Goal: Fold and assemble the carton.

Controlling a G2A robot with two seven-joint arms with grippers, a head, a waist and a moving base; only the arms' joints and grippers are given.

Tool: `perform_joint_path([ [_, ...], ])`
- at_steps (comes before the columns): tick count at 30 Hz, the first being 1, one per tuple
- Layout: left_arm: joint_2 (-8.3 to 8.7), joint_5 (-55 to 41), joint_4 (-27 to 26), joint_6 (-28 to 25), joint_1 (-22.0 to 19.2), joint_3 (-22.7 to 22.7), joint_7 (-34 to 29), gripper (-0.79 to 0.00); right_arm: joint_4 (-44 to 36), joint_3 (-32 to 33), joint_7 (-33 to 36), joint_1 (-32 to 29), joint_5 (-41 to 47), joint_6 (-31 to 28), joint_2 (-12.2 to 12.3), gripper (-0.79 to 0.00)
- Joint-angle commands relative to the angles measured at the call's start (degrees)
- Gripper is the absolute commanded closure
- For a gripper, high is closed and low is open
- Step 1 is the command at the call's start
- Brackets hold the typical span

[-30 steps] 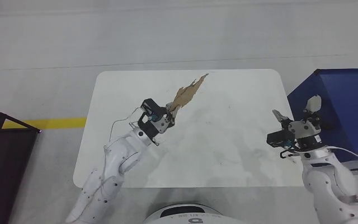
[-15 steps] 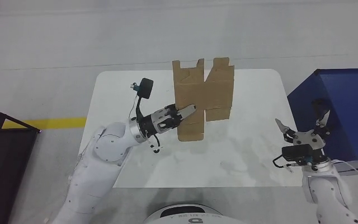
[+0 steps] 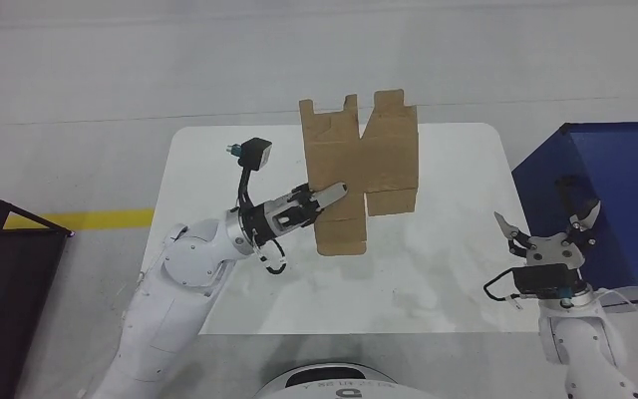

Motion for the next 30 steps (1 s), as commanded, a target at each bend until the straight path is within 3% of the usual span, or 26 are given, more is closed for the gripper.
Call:
perform_joint_path([
  [1, 1.00, 25.72, -2.38, 0.30, -2.25, -1.78, -6.22, 0.000, 0.00, 0.00, 0.00, 0.00, 0.00, 0.00, 0.00, -0.785],
  [2, 1.48, 40.77, -5.70, -2.33, -2.78, -1.26, -8.83, 0.000, 0.00, 0.00, 0.00, 0.00, 0.00, 0.00, 0.00, -0.785],
  [6, 2.46, 78.82, -11.08, -8.39, -3.12, 1.06, -5.97, 0.000, 0.00, 0.00, 0.00, 0.00, 0.00, 0.00, 0.00, -0.785],
  [9, 3.48, 107.51, -13.02, -12.06, -4.20, 4.87, 2.74, 0.000, 0.00, 0.00, 0.00, 0.00, 0.00, 0.00, 0.00, -0.785],
  [12, 4.50, 125.28, -12.74, -7.94, -3.78, 6.71, 16.25, 0.000, 0.00, 0.00, 0.00, 0.00, 0.00, 0.00, 0.00, -0.785],
  [17, 6.23, 144.73, -13.20, 1.08, -2.48, 6.36, 34.32, 0.000, 0.00, 0.00, 0.00, 0.00, 0.00, 0.00, 0.00, -0.785],
  [24, 8.85, 165.40, -14.62, 4.00, -3.52, 6.15, 58.23, 0.000, 0.00, 0.00, 0.00, 0.00, 0.00, 0.00, 0.00, -0.785],
  [26, 9.27, 168.09, -15.51, 5.60, -3.76, 6.13, 62.48, 0.000, 0.00, 0.00, 0.00, 0.00, 0.00, 0.00, 0.00, -0.785],
  [30, 9.32, 167.97, -15.53, 5.89, -3.59, 6.06, 62.99, 0.000, 0.00, 0.00, 0.00, 0.00, 0.00, 0.00, 0.00, -0.785],
])
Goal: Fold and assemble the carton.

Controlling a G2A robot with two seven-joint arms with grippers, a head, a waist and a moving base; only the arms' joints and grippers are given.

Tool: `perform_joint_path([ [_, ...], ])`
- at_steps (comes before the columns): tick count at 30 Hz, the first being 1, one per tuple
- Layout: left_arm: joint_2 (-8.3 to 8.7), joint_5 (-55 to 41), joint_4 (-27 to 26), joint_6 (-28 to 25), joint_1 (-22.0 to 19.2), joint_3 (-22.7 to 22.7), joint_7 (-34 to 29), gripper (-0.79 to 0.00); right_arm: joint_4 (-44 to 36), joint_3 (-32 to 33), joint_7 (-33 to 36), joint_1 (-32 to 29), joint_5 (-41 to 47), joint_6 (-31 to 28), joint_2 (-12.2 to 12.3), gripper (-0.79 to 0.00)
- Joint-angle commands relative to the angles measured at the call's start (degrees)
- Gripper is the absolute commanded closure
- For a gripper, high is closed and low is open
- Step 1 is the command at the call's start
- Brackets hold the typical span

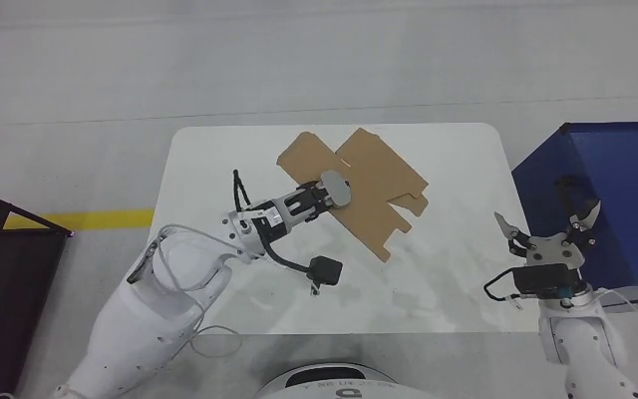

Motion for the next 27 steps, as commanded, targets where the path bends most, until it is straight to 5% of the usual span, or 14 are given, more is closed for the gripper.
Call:
perform_joint_path([
  [1, -0.02, -0.13, 0.03, -0.07, 0.00, 0.00, -0.19, 0.000, 0.00, 0.00, 0.00, 0.00, 0.00, 0.00, 0.00, -0.785],
  [6, -0.02, -0.13, 0.03, -0.07, 0.00, 0.00, -0.19, 0.000, 0.00, 0.00, 0.00, 0.00, 0.00, 0.00, 0.00, -0.785],
  [9, 0.72, 12.38, -1.44, 0.46, -0.40, 4.14, 4.28, 0.000, 0.00, 0.00, 0.00, 0.00, 0.00, 0.00, 0.00, -0.785],
  [13, 5.84, 12.38, -2.99, -0.10, -12.21, 8.06, 5.24, 0.000, 0.00, 0.00, 0.00, 0.00, 0.00, 0.00, 0.00, -0.785],
  [21, 16.89, 12.38, -7.65, -2.07, -31.52, 24.21, -5.75, 0.000, 0.00, 0.00, 0.00, 0.00, 0.00, 0.00, 0.00, -0.785],
  [27, 17.61, 12.38, -8.10, -2.23, -33.05, 25.92, -6.54, 0.000, 0.00, 0.00, 0.00, 0.00, 0.00, 0.00, 0.00, -0.785],
])
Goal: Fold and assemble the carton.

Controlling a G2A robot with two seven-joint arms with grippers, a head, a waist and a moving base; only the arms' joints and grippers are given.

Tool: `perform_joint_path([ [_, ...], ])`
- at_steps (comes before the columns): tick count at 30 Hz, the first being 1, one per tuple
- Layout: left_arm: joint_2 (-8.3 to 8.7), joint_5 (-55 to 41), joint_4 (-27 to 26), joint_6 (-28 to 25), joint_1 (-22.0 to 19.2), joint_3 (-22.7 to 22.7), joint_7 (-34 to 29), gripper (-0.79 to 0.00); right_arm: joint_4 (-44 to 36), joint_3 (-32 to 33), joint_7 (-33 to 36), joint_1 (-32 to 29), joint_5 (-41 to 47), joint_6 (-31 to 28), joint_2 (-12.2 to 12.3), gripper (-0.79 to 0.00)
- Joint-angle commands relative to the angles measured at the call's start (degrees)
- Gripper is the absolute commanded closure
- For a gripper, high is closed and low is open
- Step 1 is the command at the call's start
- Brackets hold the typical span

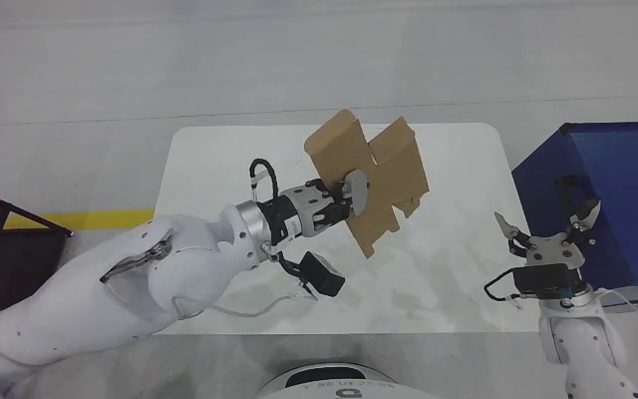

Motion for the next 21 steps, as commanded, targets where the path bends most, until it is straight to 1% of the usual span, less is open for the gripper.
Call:
perform_joint_path([
  [1, -0.02, 0.00, 0.01, 0.01, 0.05, -0.08, 0.02, 0.000, 0.00, 0.00, 0.00, 0.00, 0.00, 0.00, 0.00, -0.785],
  [4, -0.06, -0.95, 0.29, 0.09, 0.45, -0.13, -0.35, 0.000, 0.00, 0.00, 0.00, 0.00, 0.00, 0.00, 0.00, -0.785],
  [5, -0.34, -7.61, 1.81, 0.80, 2.39, -1.09, -3.15, 0.000, 0.00, 0.00, 0.00, 0.00, 0.00, 0.00, 0.00, -0.785],
  [6, -0.70, -18.46, 4.39, 1.56, 4.67, -2.81, -6.00, 0.000, 0.00, 0.00, 0.00, 0.00, 0.00, 0.00, 0.00, -0.785],
  [8, -1.49, -42.85, 8.90, 6.42, 8.35, -6.98, -8.67, 0.000, 0.00, 0.00, 0.00, 0.00, 0.00, 0.00, 0.00, -0.785],
  [9, -1.82, -56.19, 11.65, 7.13, 10.43, -8.05, -6.99, 0.000, 0.00, 0.00, 0.00, 0.00, 0.00, 0.00, 0.00, -0.785],
  [10, -2.16, -67.13, 14.00, 9.85, 11.66, -9.81, -5.66, 0.000, 0.00, 0.00, 0.00, 0.00, 0.00, 0.00, 0.00, -0.785],
  [11, -2.40, -75.55, 15.86, 9.80, 13.13, -10.29, -3.99, 0.000, 0.00, 0.00, 0.00, 0.00, 0.00, 0.00, 0.00, -0.785],
  [12, -2.63, -83.28, 17.85, 8.05, 14.25, -10.35, -1.42, 0.000, 0.00, 0.00, 0.00, 0.00, 0.00, 0.00, 0.00, -0.785],
  [13, -2.88, -89.29, 20.04, 8.53, 15.22, -10.84, 0.00, 0.000, 0.00, 0.00, 0.00, 0.00, 0.00, 0.00, 0.00, -0.785],
  [14, -3.08, -93.55, 21.40, 7.08, 16.21, -10.54, 1.02, 0.000, 0.00, 0.00, 0.00, 0.00, 0.00, 0.00, 0.00, -0.785],
  [15, -3.33, -98.28, 22.36, 4.06, 17.00, -9.88, 3.08, 0.000, 0.00, 0.00, 0.00, 0.00, 0.00, 0.00, 0.00, -0.785],
  [17, -3.67, -100.86, 24.17, 0.86, 17.19, -9.46, 4.58, 0.000, 0.00, 0.00, 0.00, 0.00, 0.00, 0.00, 0.00, -0.785],
  [18, -3.95, -103.97, 24.42, -1.45, 17.72, -8.88, 7.27, 0.000, 0.00, 0.00, 0.00, 0.00, 0.00, 0.00, 0.00, -0.785],
  [19, -4.20, -106.67, 25.48, -2.44, 18.00, -8.84, 8.96, 0.000, 0.00, 0.00, 0.00, 0.00, 0.00, 0.00, 0.00, -0.785],
  [21, -4.56, -109.13, 26.21, -4.15, 18.19, -8.76, 9.64, 0.000, 0.00, 0.00, 0.00, 0.00, 0.00, 0.00, 0.00, -0.785],
])
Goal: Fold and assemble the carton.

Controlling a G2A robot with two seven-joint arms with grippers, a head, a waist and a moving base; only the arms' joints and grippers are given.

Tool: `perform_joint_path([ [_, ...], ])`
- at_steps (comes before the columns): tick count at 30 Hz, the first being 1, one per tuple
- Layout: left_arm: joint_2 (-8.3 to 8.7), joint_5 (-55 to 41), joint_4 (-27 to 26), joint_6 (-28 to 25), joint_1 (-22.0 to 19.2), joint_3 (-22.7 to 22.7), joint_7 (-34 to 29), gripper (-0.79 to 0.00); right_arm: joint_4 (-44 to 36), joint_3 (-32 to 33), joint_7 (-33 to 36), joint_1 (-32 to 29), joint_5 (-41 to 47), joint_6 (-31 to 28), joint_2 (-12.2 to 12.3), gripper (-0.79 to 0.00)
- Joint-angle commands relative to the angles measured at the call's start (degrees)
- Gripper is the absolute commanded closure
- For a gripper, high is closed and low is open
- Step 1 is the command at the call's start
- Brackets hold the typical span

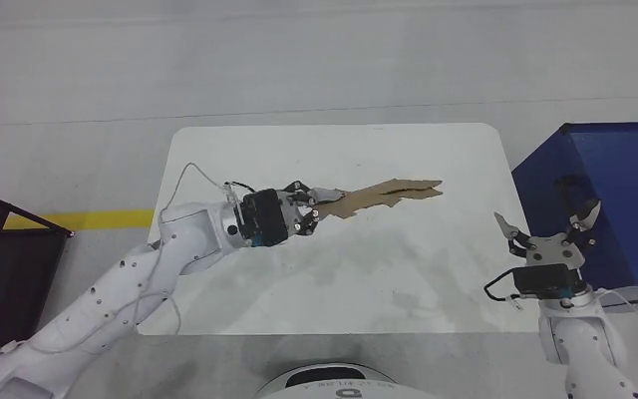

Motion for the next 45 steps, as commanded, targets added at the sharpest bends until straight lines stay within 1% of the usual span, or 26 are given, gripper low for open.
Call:
perform_joint_path([
  [1, -0.18, -5.22, 0.35, -1.17, -0.10, -0.06, 0.28, 0.000, 0.00, 0.00, 0.00, 0.00, 0.00, 0.00, 0.00, -0.785],
  [8, -0.18, -5.22, 0.35, -1.17, -0.10, -0.06, 0.28, 0.000, 0.00, 0.00, 0.00, 0.00, 0.00, 0.00, 0.00, -0.785],
  [9, -0.23, -6.01, 0.56, -1.02, 0.26, 0.03, 0.27, 0.000, 0.00, 0.00, 0.00, 0.00, 0.00, 0.00, 0.00, -0.785],
  [10, -0.45, -10.19, 1.42, -1.07, 1.70, 0.54, 0.25, 0.000, -0.08, -1.09, 0.21, 0.48, 2.19, -2.21, -0.07, -0.785],
  [11, -0.77, -15.17, 2.41, -1.17, 2.90, 0.97, 0.62, 0.000, 0.30, -2.24, 0.29, 1.20, 3.34, -5.16, -0.06, -0.785],
  [12, -1.20, -22.26, 3.76, -1.90, 4.49, 1.97, 0.51, 0.000, 0.64, -3.91, 0.28, 2.13, 6.00, -9.46, -0.07, -0.785],
  [13, -1.65, -28.33, 4.58, -2.98, 5.22, 2.75, 0.01, 0.000, 1.04, -5.49, -0.04, 3.45, 9.87, -13.86, -0.11, -0.785],
  [15, -2.69, -41.21, 5.80, -4.98, 6.78, 4.71, -0.76, 0.000, 2.67, -8.73, 0.23, 5.92, 17.27, -24.34, -0.10, -0.785],
  [16, -3.18, -45.87, 6.31, -5.61, 6.86, 5.23, -1.11, 0.000, 3.55, -10.14, 0.49, 7.22, 22.06, -29.61, -0.12, -0.785],
  [18, -4.17, -53.87, 6.90, -7.24, 7.48, 6.89, -2.23, 0.000, 5.36, -12.65, 3.38, 9.40, 29.15, -37.54, -0.16, -0.785],
  [21, -5.38, -60.27, 8.03, -8.63, 7.57, 8.37, -4.55, 0.000, 7.26, -15.72, 8.67, 12.01, 36.84, -45.51, -0.20, -0.785],
  [23, -5.95, -60.21, 9.29, -9.01, 7.14, 8.95, -7.23, 0.000, 7.92, -17.33, 11.79, 13.26, 41.25, -48.78, -0.25, -0.785],
  [26, -6.88, -61.06, 10.34, -9.79, 7.02, 10.19, -10.50, 0.000, 8.11, -19.46, 16.53, 14.98, 44.70, -49.74, -0.39, -0.785],
  [28, -7.52, -60.46, 11.22, -9.72, 6.66, 10.88, -12.56, 0.000, 8.39, -21.84, 19.04, 16.05, 48.76, -51.81, -0.57, -0.785],
  [29, -7.87, -60.12, 11.61, -9.61, 6.43, 11.05, -12.93, 0.000, 8.72, -22.61, 20.53, 16.75, 50.71, -52.34, -0.62, -0.736],
  [31, -8.61, -59.57, 12.09, -9.65, 6.02, 11.42, -13.31, 0.000, 9.11, -24.56, 23.58, 17.78, 55.28, -53.51, -0.75, -0.686],
  [37, -10.47, -58.21, 13.49, -9.81, 5.20, 11.41, -13.05, 0.000, 10.47, -28.18, 33.08, 20.21, 69.76, -57.81, -0.64, -0.610],
  [38, -10.71, -57.80, 13.67, -9.92, 5.14, 11.28, -12.97, 0.000, 10.47, -28.34, 34.68, 20.57, 71.48, -57.75, -0.57, -0.539],
  [39, -10.93, -57.36, 13.88, -10.03, 5.16, 11.15, -12.83, 0.000, 10.34, -28.78, 36.08, 20.83, 73.41, -58.29, -0.52, -0.443],
  [40, -11.16, -57.08, 14.01, -10.24, 5.20, 11.05, -12.73, 0.000, 10.40, -29.05, 37.39, 21.12, 75.12, -58.67, -0.46, -0.422],
  [42, -11.64, -56.42, 14.10, -10.51, 5.28, 11.06, -12.82, 0.000, 10.34, -29.21, 39.62, 21.65, 77.17, -58.70, -0.35, -0.409],
  [45, -12.36, -56.16, 14.25, -10.59, 5.41, 10.95, -12.68, 0.000, 10.12, -29.67, 42.06, 22.16, 79.94, -59.24, -0.25, -0.369],
])
